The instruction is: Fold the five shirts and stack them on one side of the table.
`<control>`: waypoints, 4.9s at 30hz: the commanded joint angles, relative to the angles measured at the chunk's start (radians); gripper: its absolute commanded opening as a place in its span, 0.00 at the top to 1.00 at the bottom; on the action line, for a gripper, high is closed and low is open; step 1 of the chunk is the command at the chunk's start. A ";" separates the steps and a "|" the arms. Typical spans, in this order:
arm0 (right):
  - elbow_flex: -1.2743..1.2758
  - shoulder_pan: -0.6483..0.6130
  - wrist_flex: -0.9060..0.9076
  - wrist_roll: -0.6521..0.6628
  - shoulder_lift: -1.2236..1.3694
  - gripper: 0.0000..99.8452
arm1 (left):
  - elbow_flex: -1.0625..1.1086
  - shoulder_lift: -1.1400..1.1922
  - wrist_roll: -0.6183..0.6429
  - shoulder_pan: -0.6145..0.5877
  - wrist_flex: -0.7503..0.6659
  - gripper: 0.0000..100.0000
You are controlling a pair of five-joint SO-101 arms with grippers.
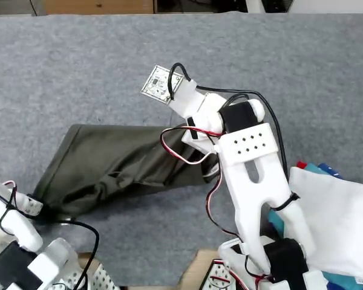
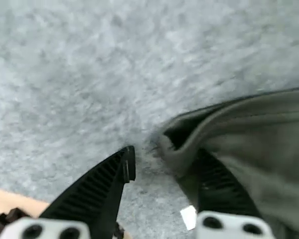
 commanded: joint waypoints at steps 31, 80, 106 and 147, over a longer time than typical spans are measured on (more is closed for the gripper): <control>-1.023 0.277 0.408 -0.344 0.189 1.00 | -1.076 -0.217 0.032 0.588 0.428 0.98; -1.730 0.406 -0.006 -0.084 0.077 1.00 | -1.554 -0.427 -0.176 0.744 0.629 0.98; -0.938 0.297 -0.654 -0.144 0.575 1.00 | -0.760 0.090 -0.175 0.649 -0.870 0.98; 0.189 0.311 -0.081 0.180 -0.239 1.00 | -0.644 0.282 -0.566 0.709 -0.043 0.98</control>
